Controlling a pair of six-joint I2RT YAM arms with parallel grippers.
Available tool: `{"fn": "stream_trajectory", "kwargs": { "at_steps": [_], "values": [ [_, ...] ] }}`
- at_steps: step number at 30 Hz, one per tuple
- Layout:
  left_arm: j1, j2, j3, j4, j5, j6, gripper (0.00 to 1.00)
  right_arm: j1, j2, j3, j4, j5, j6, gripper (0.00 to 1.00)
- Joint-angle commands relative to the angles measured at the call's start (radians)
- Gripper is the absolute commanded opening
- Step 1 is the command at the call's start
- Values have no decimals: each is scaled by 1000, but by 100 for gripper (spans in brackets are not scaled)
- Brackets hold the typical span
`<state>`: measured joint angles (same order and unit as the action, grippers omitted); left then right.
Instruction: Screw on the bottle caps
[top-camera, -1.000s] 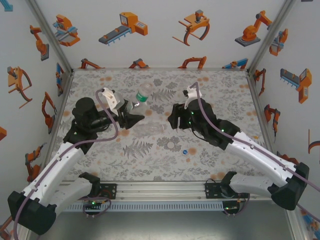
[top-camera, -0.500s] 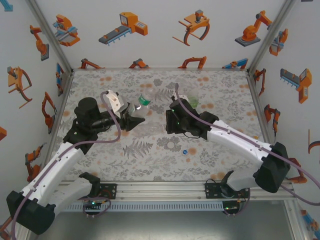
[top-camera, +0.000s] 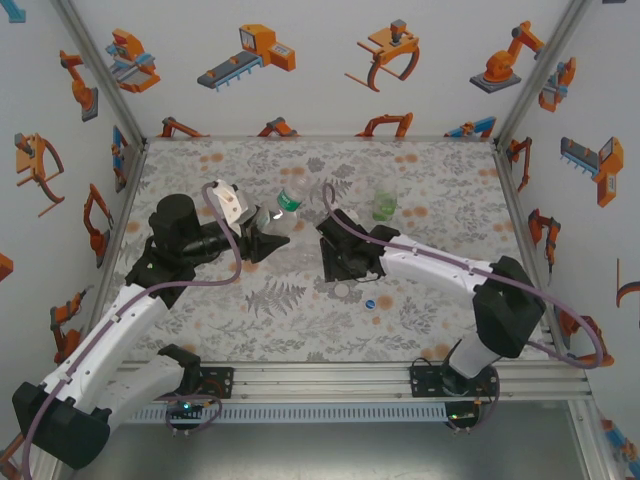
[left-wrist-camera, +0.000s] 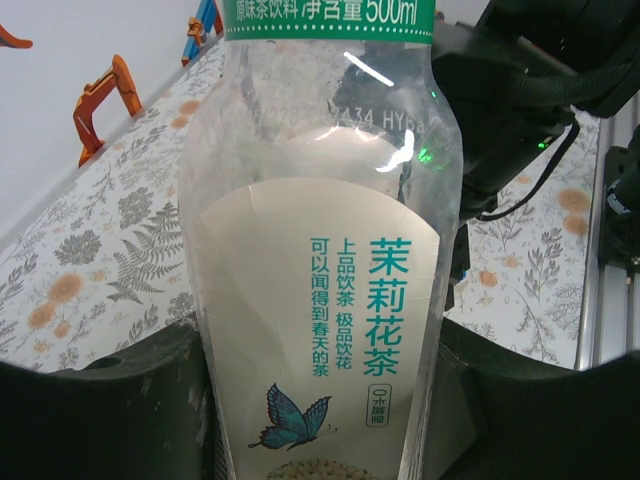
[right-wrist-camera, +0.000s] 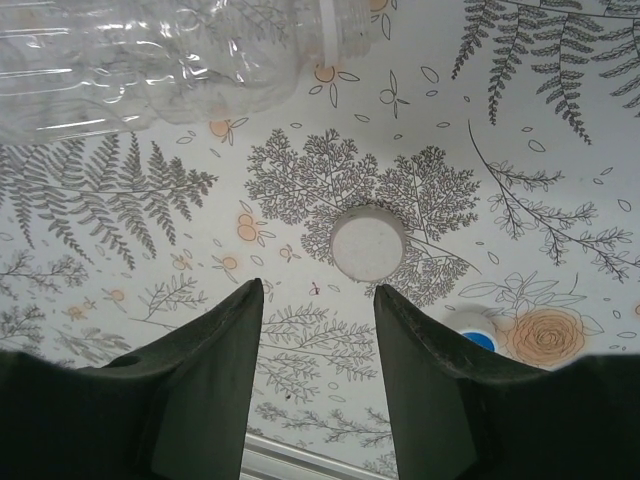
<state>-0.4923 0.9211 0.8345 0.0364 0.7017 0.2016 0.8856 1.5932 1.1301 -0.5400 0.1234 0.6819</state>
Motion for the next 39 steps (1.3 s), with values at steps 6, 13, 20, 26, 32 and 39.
{"fn": "stream_trajectory", "kwargs": {
  "at_steps": [6,13,20,26,32,39],
  "values": [
    [-15,-4,31,1,-3,25,0,7,44,-30,-49,30,41,50],
    [-24,2,30,-4,-21,32,0,7,93,-25,-71,64,63,52],
    [-26,-10,26,0,-31,32,0,6,148,0,-77,76,75,54],
    [-25,7,32,2,-27,22,0,7,180,16,-72,74,77,54],
    [-26,10,31,-1,-30,25,0,7,195,18,-28,41,76,54],
    [-26,15,32,-3,-30,26,0,7,203,26,-21,51,68,54]
  ]
}}
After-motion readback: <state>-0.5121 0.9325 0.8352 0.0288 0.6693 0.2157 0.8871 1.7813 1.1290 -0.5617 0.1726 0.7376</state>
